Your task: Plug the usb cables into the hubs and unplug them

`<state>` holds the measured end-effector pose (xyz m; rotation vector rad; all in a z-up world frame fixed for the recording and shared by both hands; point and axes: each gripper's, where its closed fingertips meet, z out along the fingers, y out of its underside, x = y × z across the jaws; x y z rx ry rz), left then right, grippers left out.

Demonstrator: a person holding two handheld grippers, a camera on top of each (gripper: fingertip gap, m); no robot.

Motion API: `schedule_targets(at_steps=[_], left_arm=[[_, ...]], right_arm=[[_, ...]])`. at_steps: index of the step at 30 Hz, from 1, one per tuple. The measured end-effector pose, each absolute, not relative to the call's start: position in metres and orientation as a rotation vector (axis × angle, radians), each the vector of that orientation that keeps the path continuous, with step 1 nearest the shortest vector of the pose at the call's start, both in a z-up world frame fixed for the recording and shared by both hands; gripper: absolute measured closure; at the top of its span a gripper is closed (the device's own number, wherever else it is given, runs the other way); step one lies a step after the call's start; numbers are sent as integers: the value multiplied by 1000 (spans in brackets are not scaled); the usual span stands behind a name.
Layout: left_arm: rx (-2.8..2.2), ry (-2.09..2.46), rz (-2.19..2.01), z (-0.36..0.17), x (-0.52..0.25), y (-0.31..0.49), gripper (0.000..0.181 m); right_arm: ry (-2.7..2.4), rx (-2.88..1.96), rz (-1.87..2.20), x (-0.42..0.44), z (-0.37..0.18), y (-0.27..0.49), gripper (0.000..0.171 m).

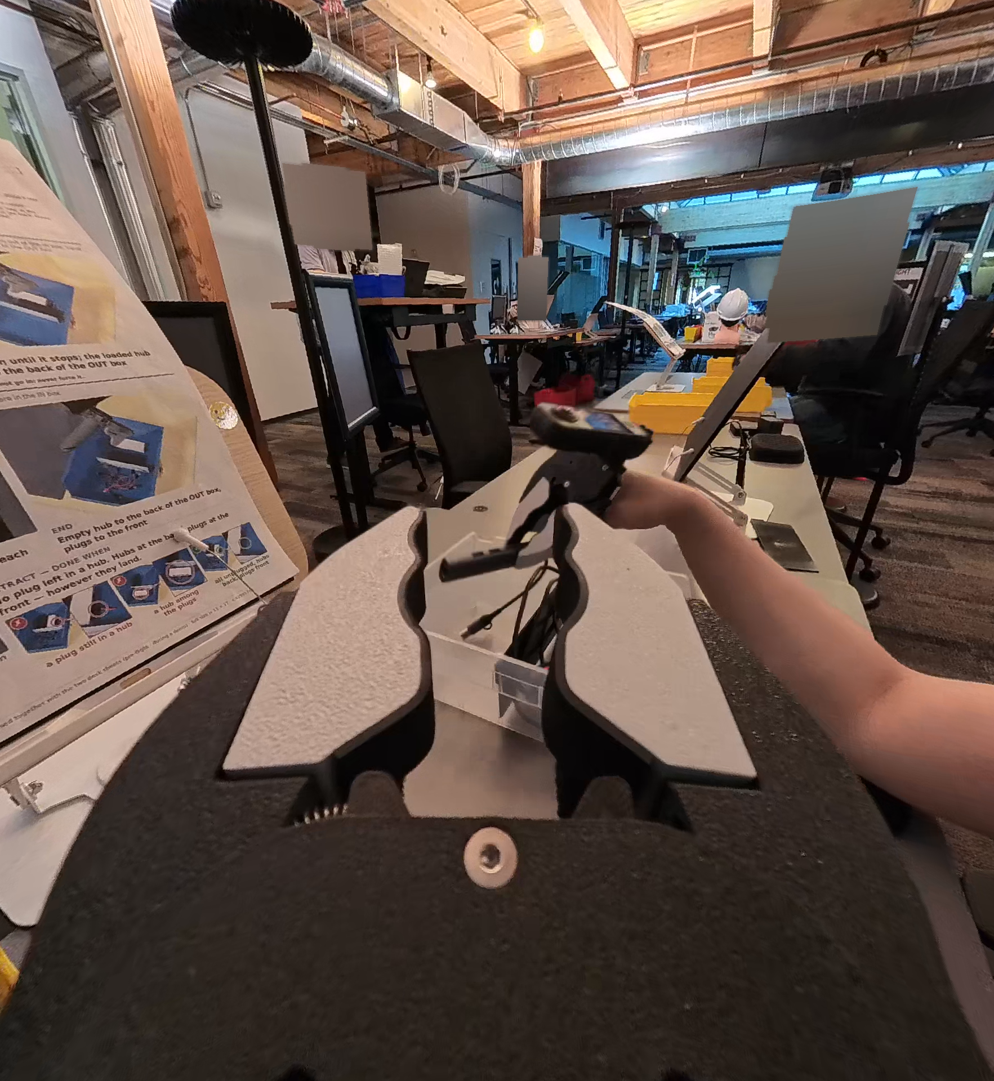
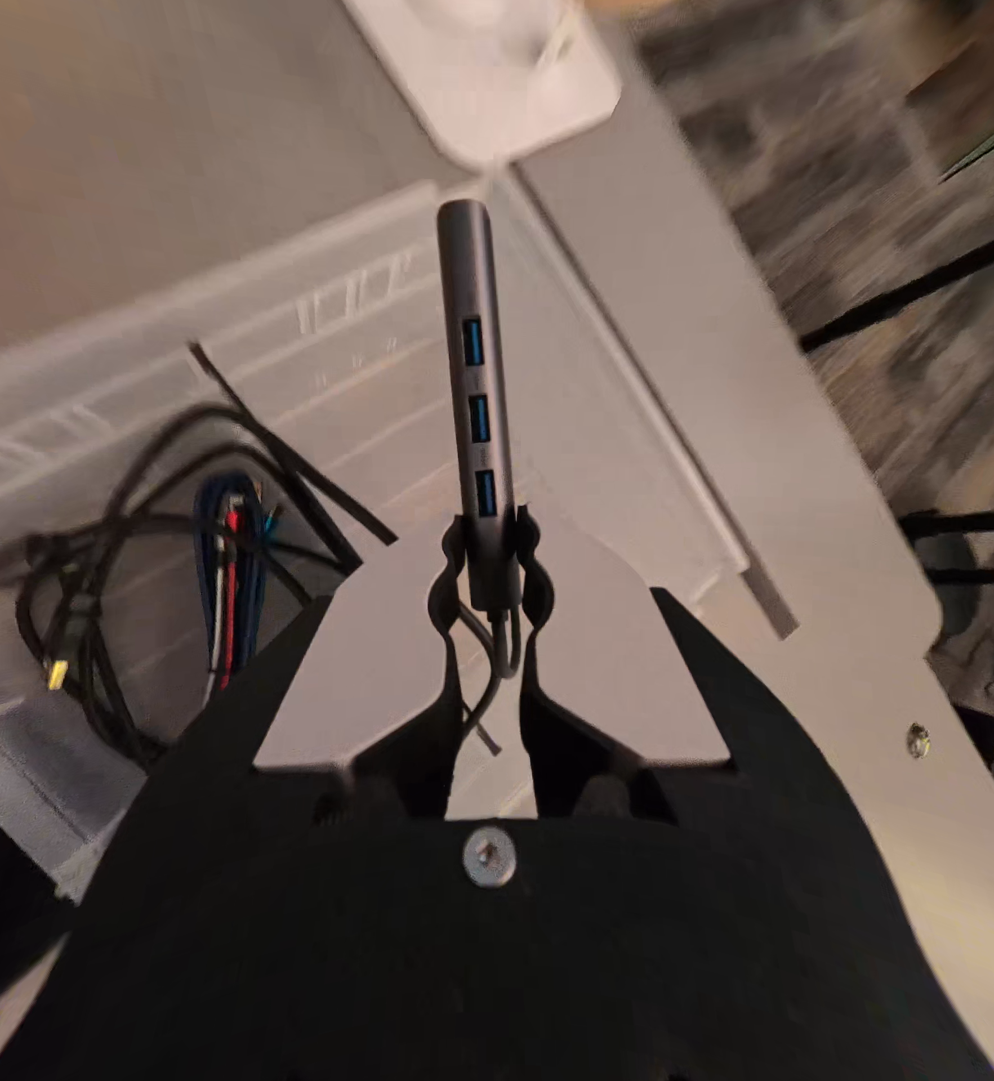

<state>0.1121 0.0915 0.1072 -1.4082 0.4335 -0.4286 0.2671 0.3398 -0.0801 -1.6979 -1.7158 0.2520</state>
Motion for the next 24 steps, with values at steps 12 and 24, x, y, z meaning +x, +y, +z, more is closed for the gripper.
schedule_targets(at_steps=[12, 24], left_arm=[[-1757, 488, 97, 37, 76, 135, 141], [-1899, 139, 856, 21, -38, 131, 137]], right_arm=[[-1800, -1989, 97, 268, -140, 362, 153], [-1534, -1834, 63, 293, -64, 360, 136]])
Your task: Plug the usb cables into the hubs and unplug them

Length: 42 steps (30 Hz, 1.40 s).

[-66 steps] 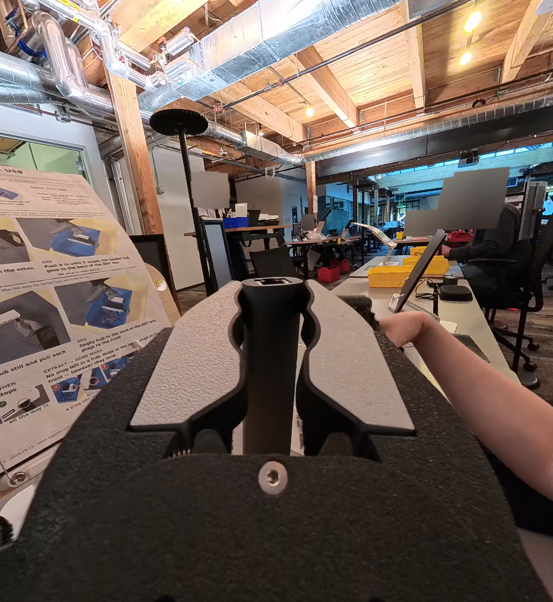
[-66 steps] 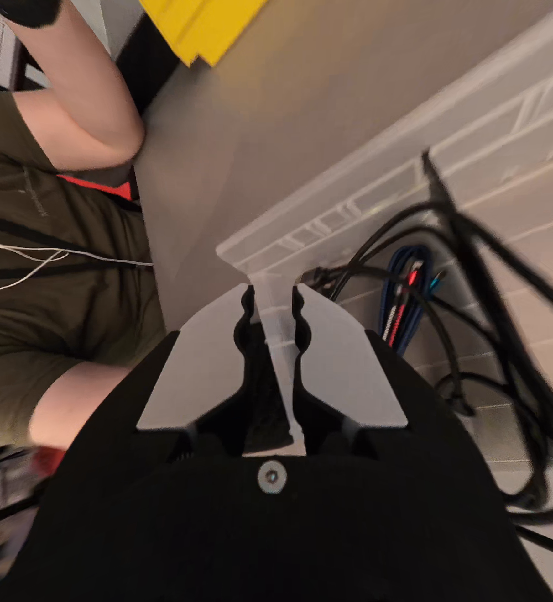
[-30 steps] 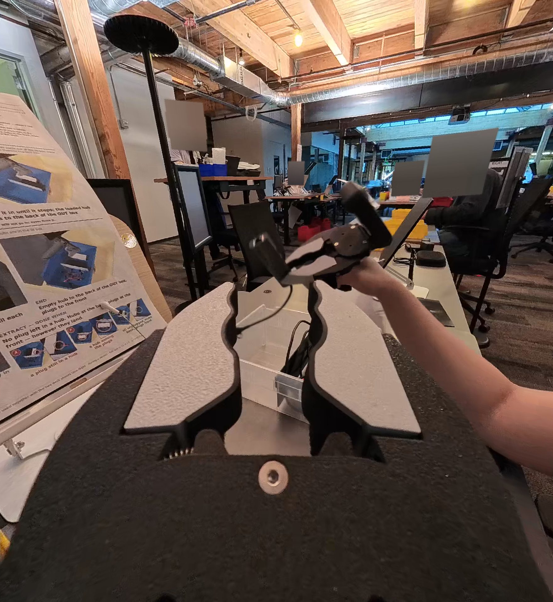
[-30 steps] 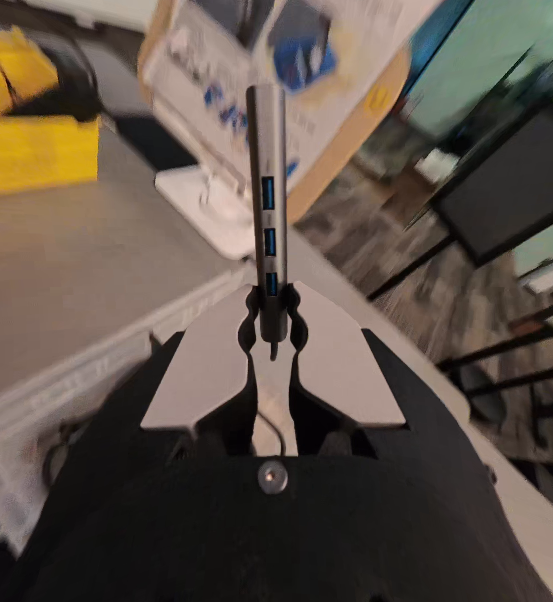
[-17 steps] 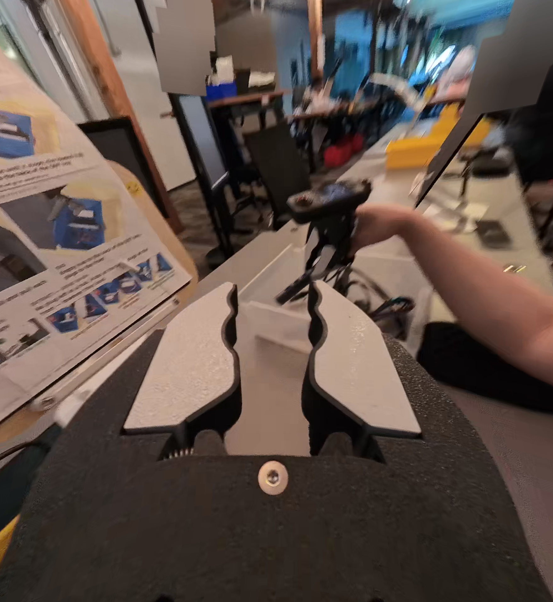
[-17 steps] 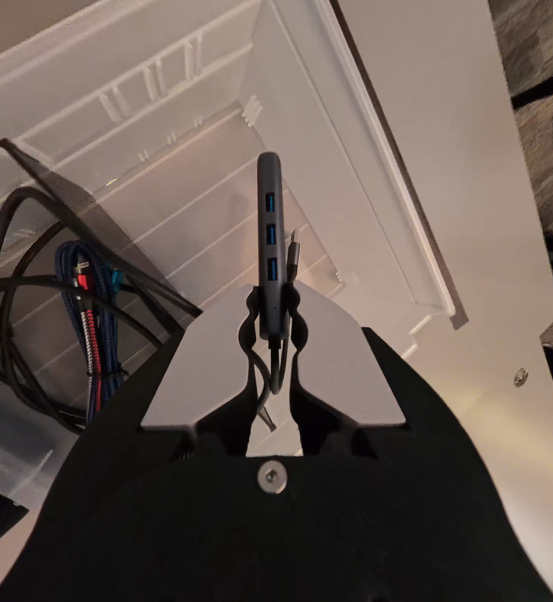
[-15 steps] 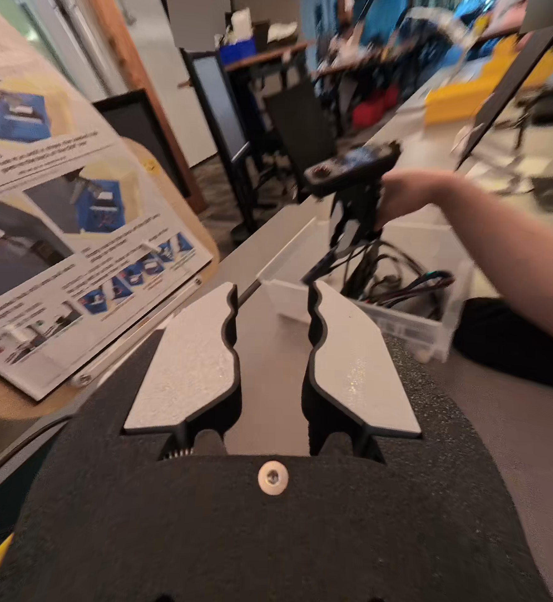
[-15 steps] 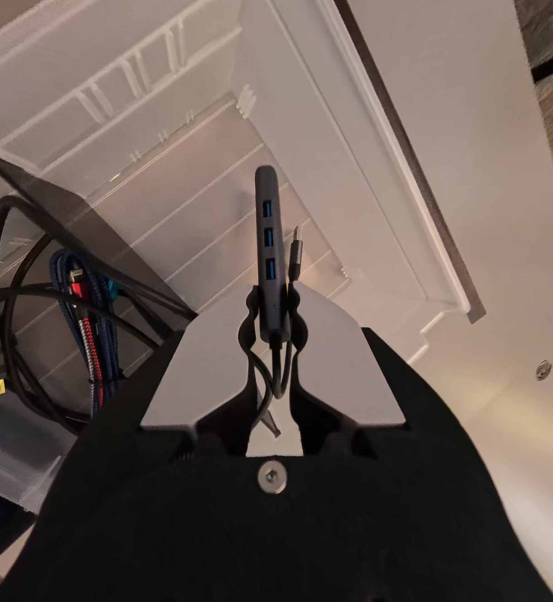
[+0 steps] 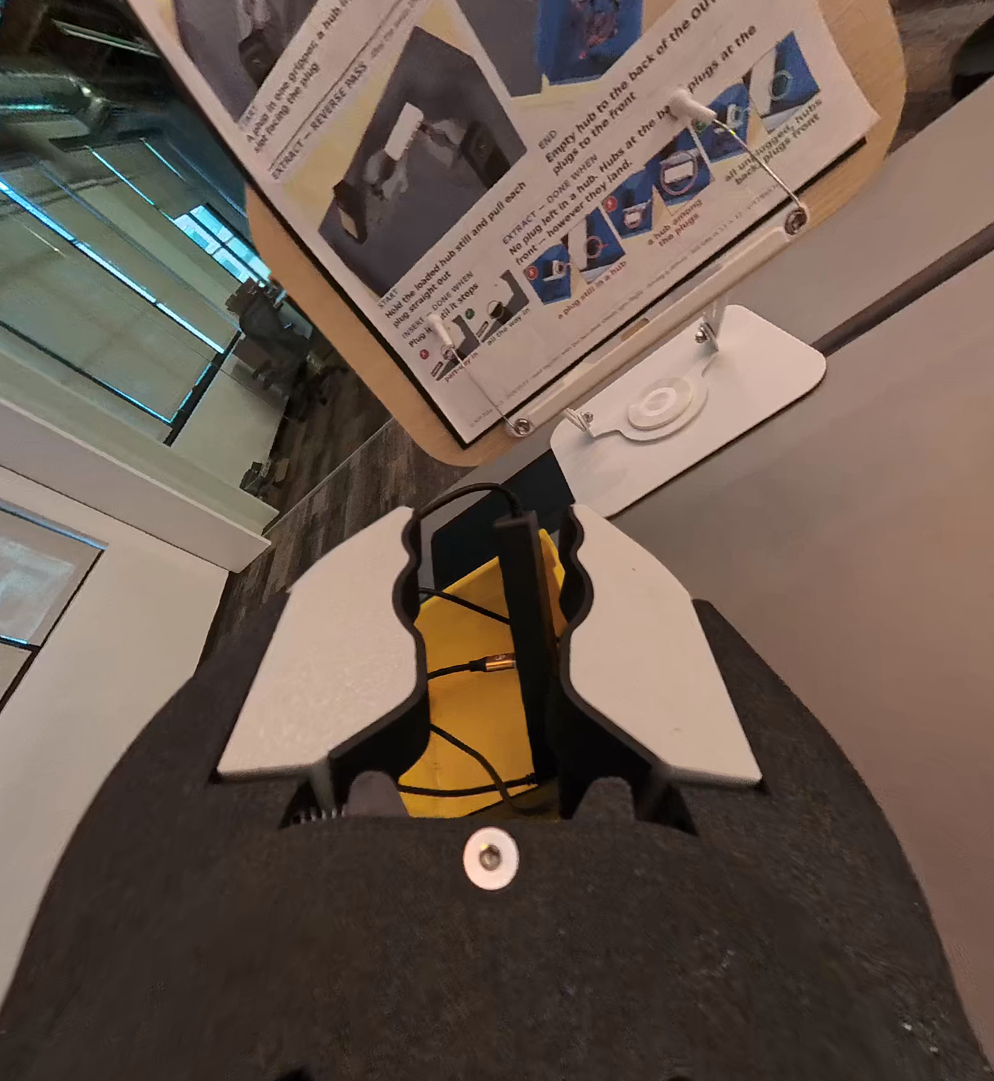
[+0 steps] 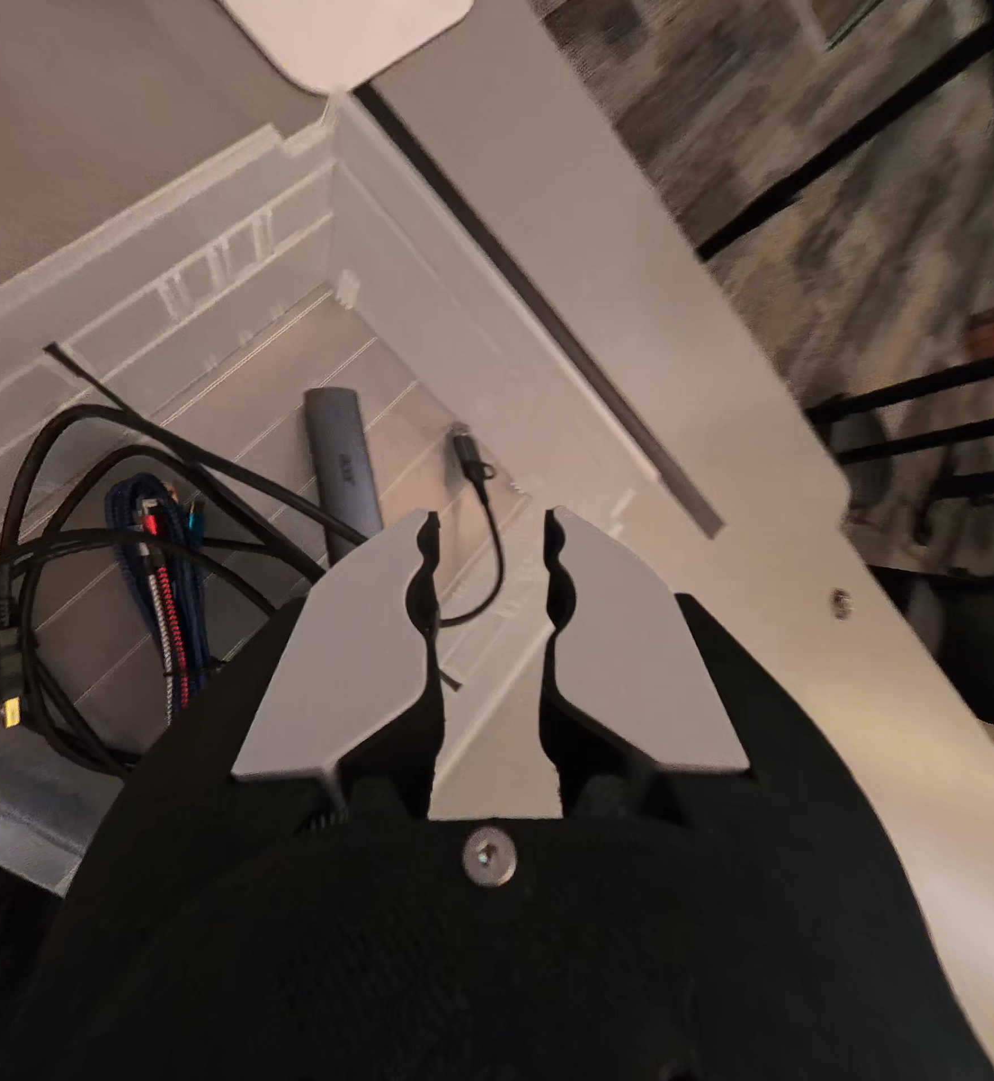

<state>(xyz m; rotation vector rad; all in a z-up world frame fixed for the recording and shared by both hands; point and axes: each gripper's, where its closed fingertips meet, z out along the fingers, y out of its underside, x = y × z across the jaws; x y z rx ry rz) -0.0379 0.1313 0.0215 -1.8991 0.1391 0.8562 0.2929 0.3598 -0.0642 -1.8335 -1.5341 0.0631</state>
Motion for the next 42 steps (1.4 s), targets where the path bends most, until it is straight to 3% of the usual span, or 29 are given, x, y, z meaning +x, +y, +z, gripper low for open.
schedule_targets(at_steps=[7, 13, 16, 20, 23, 29, 35, 42], left_arm=[[-1824, 81, 823, 39, -48, 121, 136], [-1796, -28, 707, 55, -75, 95, 137], [-1780, -125, 511, 65, -91, 67, 141], [-1855, -229, 317, 55, -108, 31, 140], [-1925, -259, 302, 43, -115, 14, 140], [-1976, -197, 268, 35, -101, 14, 142], [-1978, -149, 257, 35, -90, 27, 144], [-2018, -105, 272, 28, -83, 42, 145]], right_arm=[[-1283, -1581, -43, 280, 32, 330, 129], [-981, -1281, 274, 246, 122, 273, 126], [-915, -1077, 510, 233, 152, 235, 118], [-807, -951, 315, 242, 168, 231, 120], [-905, -1038, 217, 243, 152, 242, 124], [-1148, -1550, 221, 284, 62, 297, 129], [-936, -2061, 342, 356, -34, 369, 141], [-835, -2410, 579, 346, -120, 391, 148]])
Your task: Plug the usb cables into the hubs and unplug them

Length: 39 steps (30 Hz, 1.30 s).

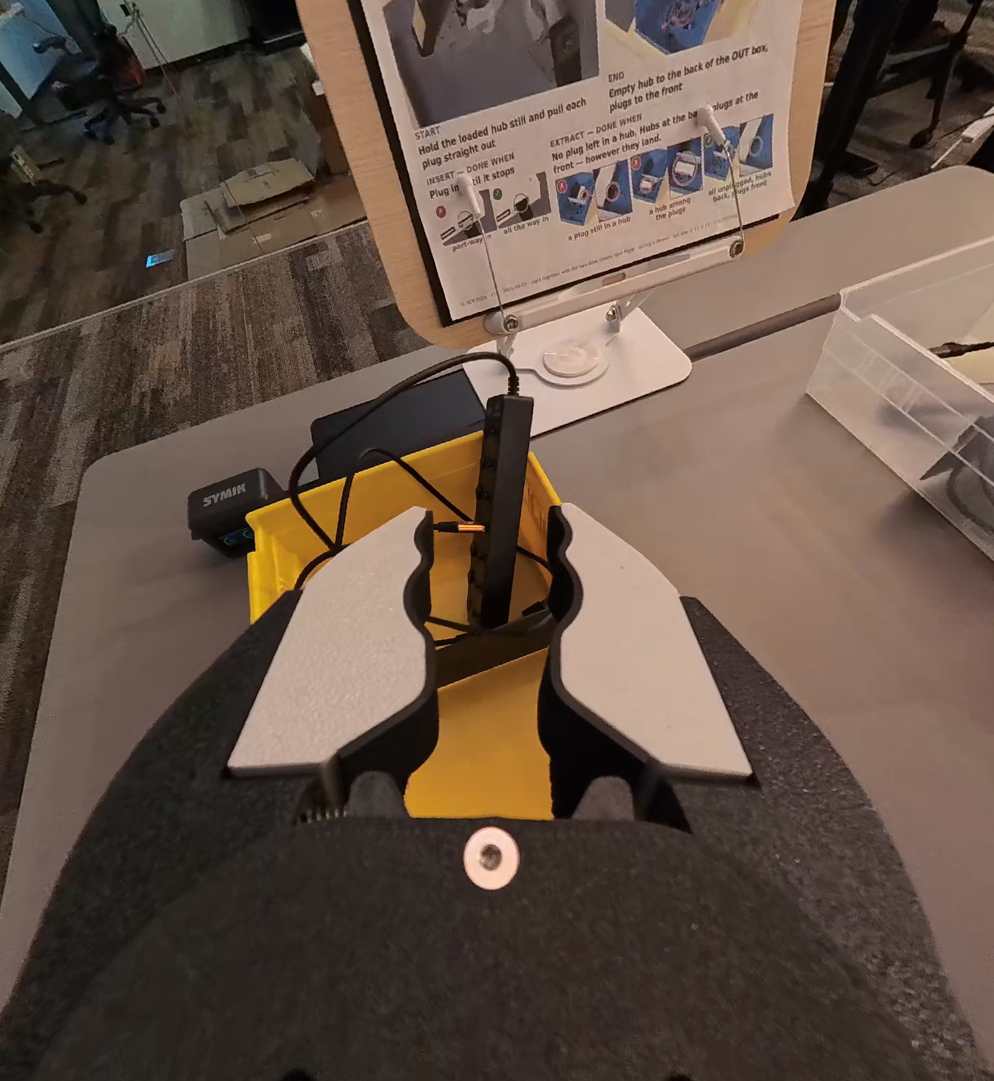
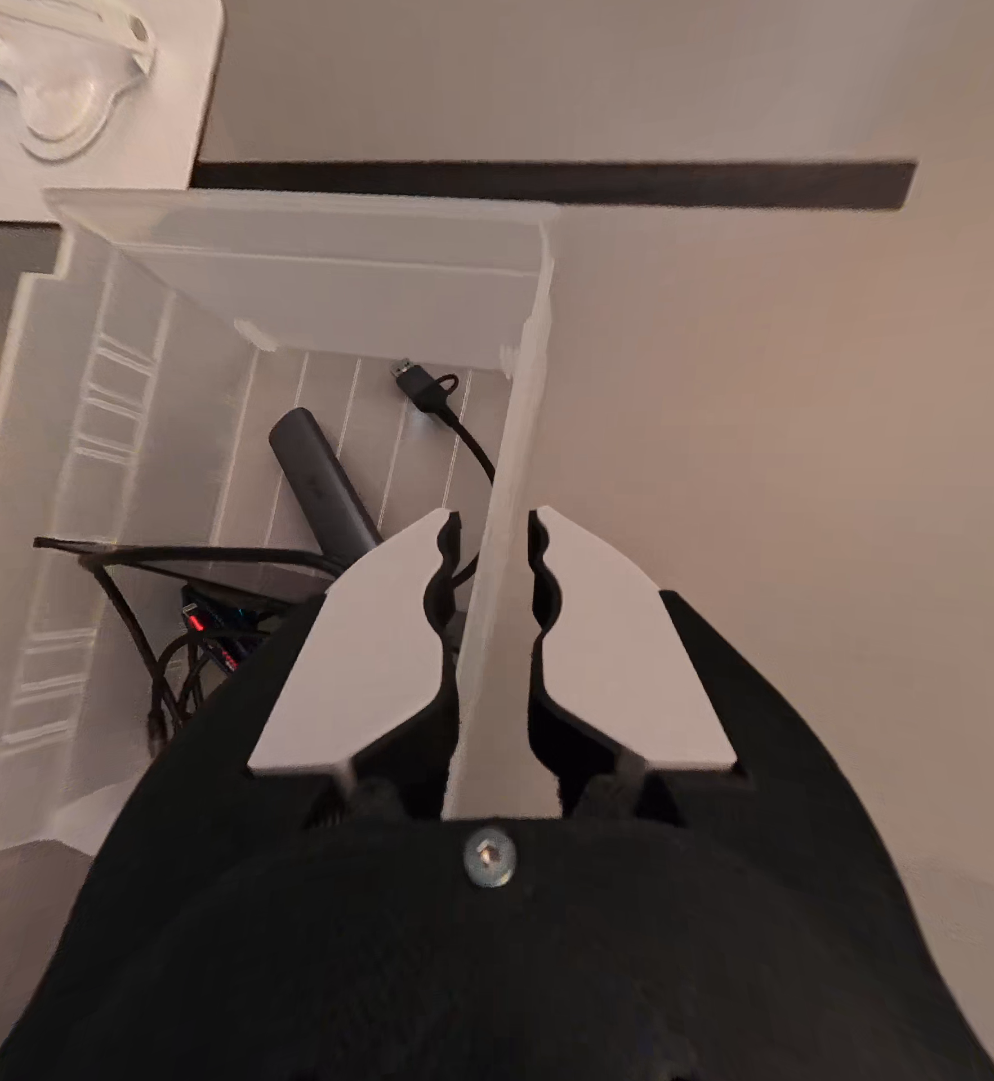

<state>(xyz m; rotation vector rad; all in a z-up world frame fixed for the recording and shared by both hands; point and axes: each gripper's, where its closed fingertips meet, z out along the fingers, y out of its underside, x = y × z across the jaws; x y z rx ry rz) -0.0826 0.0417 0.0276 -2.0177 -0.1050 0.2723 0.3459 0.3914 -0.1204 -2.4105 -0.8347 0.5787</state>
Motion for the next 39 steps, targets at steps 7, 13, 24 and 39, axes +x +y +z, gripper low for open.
schedule_targets(at_steps=[7, 13, 24, 39], left_arm=[[-2028, -78, 289, 25, -79, 50, 147], [-2021, -72, 293, 26, -80, 49, 147], [-2242, -54, 186, -36, -98, 60, 148], [-2600, -44, 384, -132, -122, 113, 142]], right_arm=[[-726, -2568, 637, 342, -142, 393, 164], [-632, -2562, 602, 360, -142, 405, 165], [-669, -2118, 539, 355, -40, 406, 156], [-872, -1908, 503, 314, 16, 360, 150]])
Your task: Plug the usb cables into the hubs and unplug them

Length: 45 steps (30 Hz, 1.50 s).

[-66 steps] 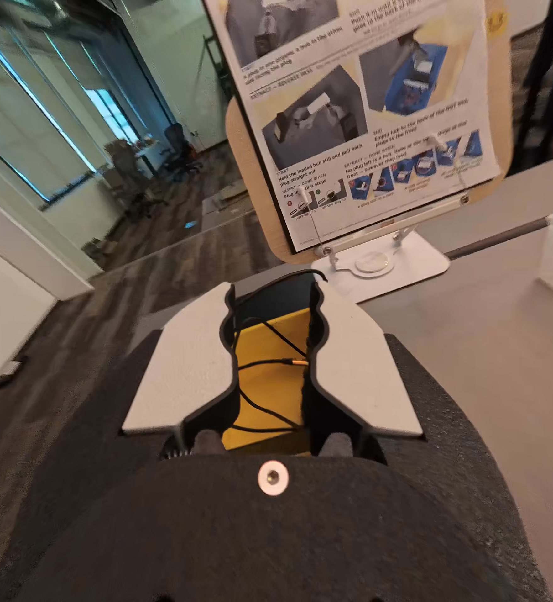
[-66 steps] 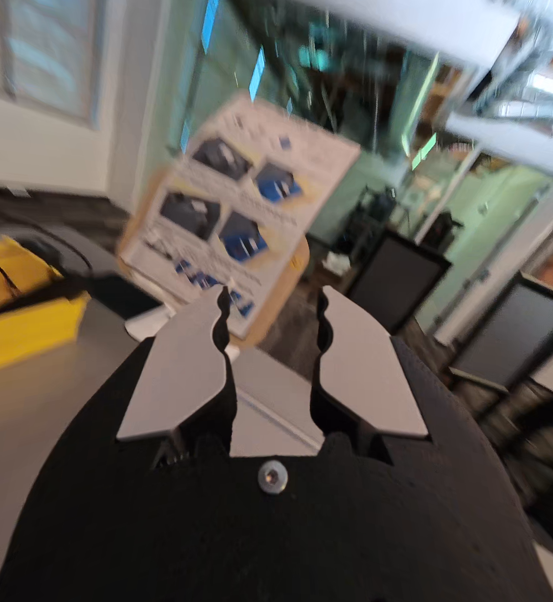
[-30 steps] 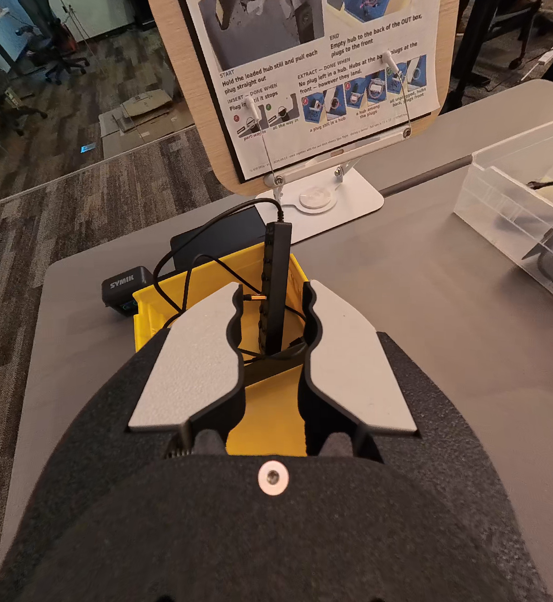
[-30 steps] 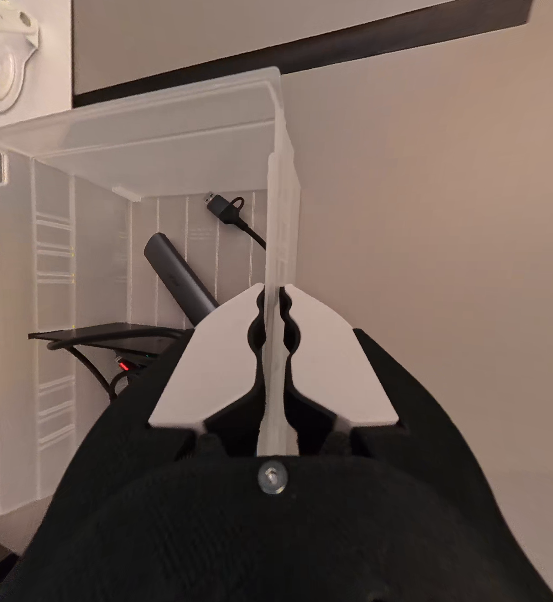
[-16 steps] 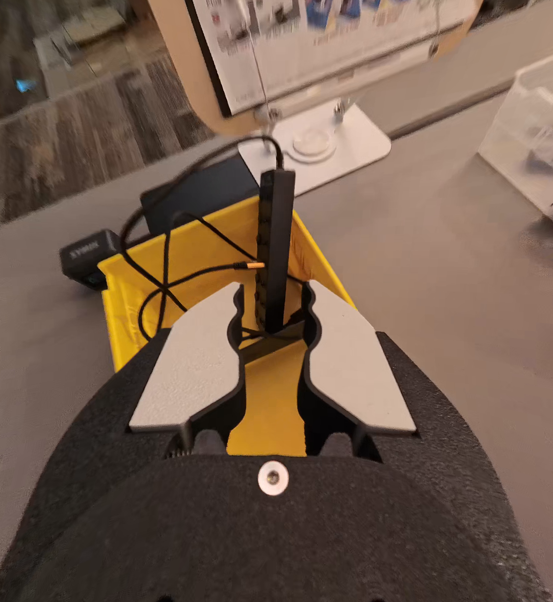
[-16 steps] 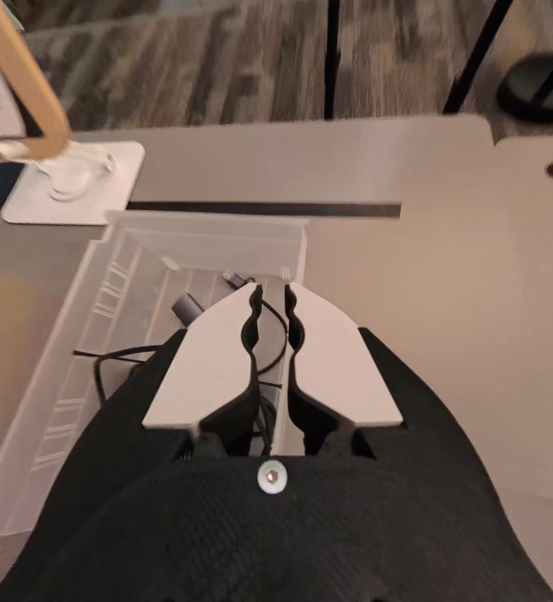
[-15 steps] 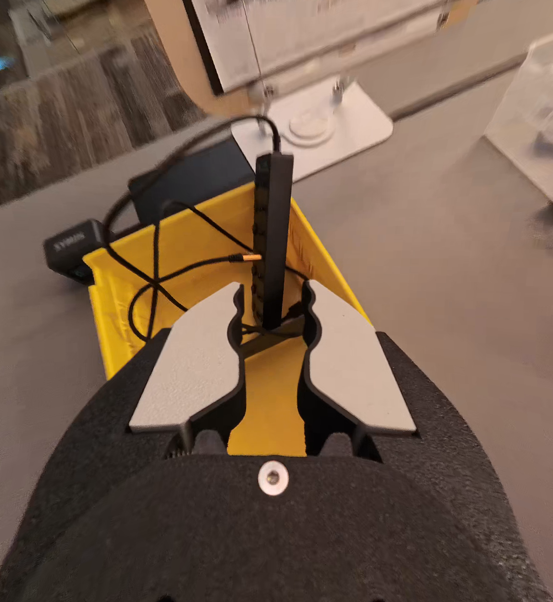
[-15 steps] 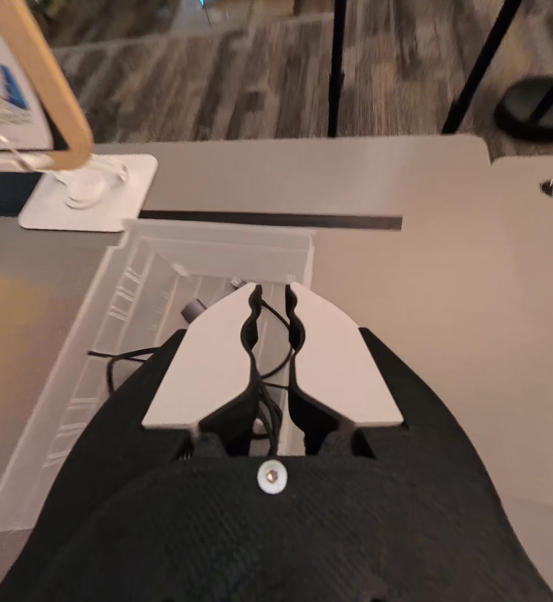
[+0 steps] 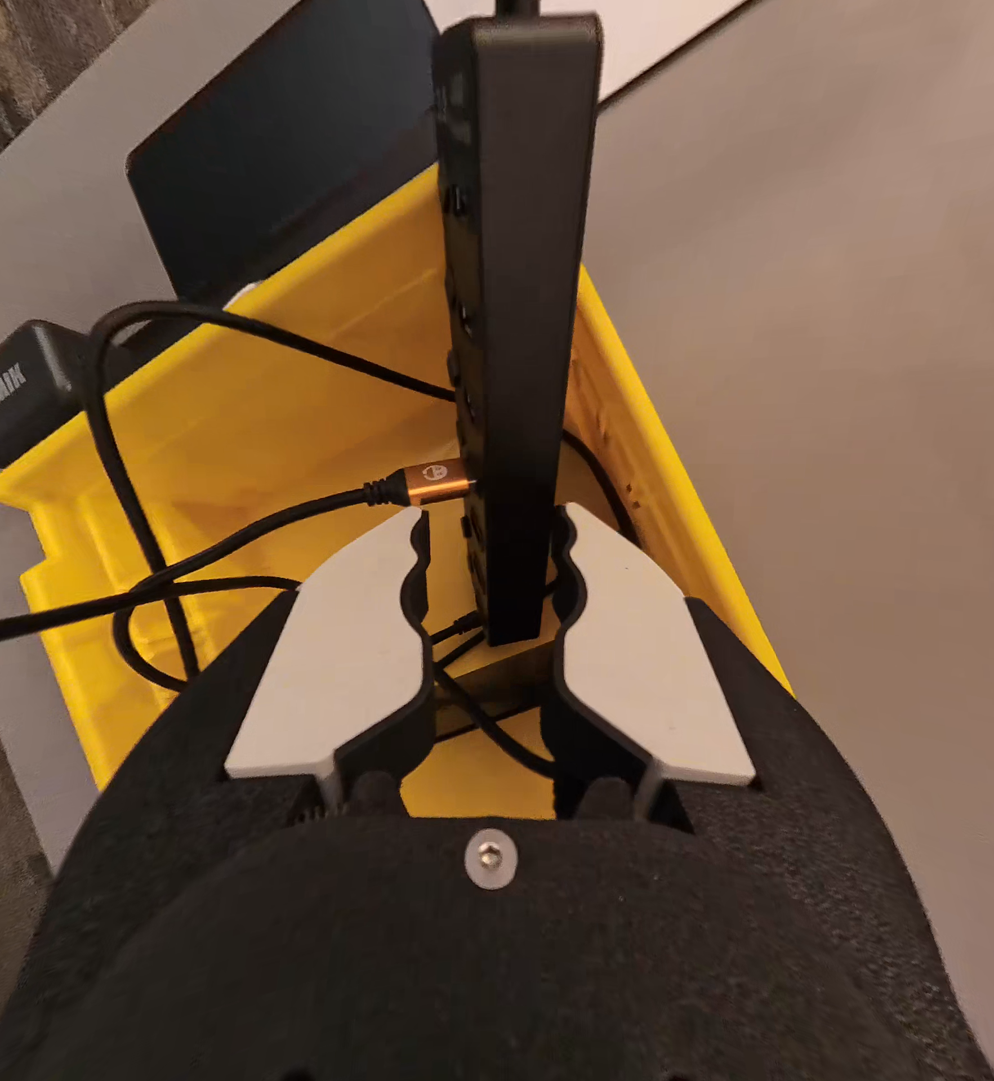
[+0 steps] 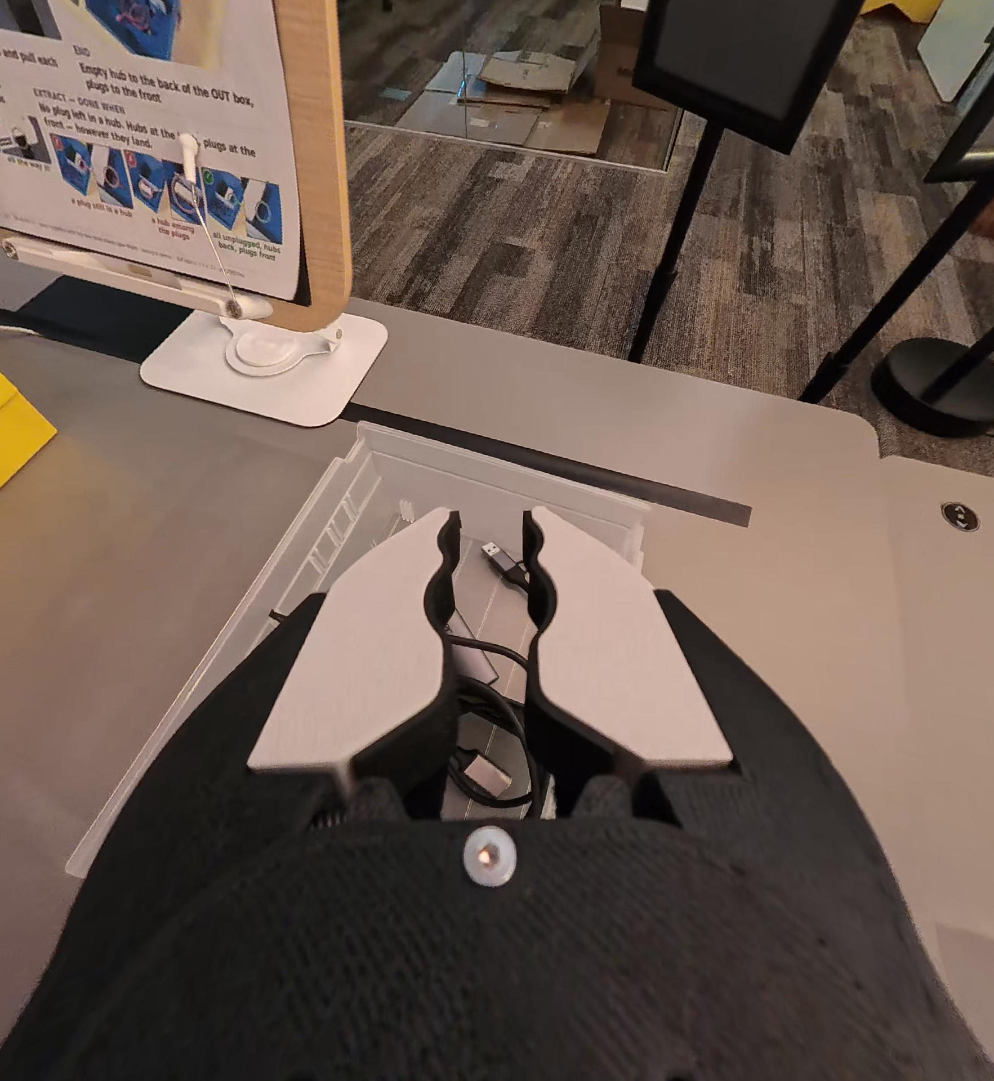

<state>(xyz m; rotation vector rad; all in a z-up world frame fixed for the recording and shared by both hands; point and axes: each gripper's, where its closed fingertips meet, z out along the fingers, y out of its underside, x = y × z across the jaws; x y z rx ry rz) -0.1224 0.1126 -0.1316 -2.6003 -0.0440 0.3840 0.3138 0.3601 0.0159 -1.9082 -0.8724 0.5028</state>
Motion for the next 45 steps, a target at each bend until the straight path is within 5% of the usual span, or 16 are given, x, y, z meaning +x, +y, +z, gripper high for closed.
schedule_targets(at_steps=[24, 33, 45], left_arm=[[-2508, 114, 523, -118, -134, 120, 158], [-2399, 185, 390, -79, -102, 118, 158], [-2264, 410, 406, -27, -28, 114, 158]], right_arm=[[-1047, -1839, 419, 271, 15, 338, 148], [-1429, -1483, 995, 119, 21, 193, 147], [-731, -1583, 2121, 10, -17, 154, 102]])
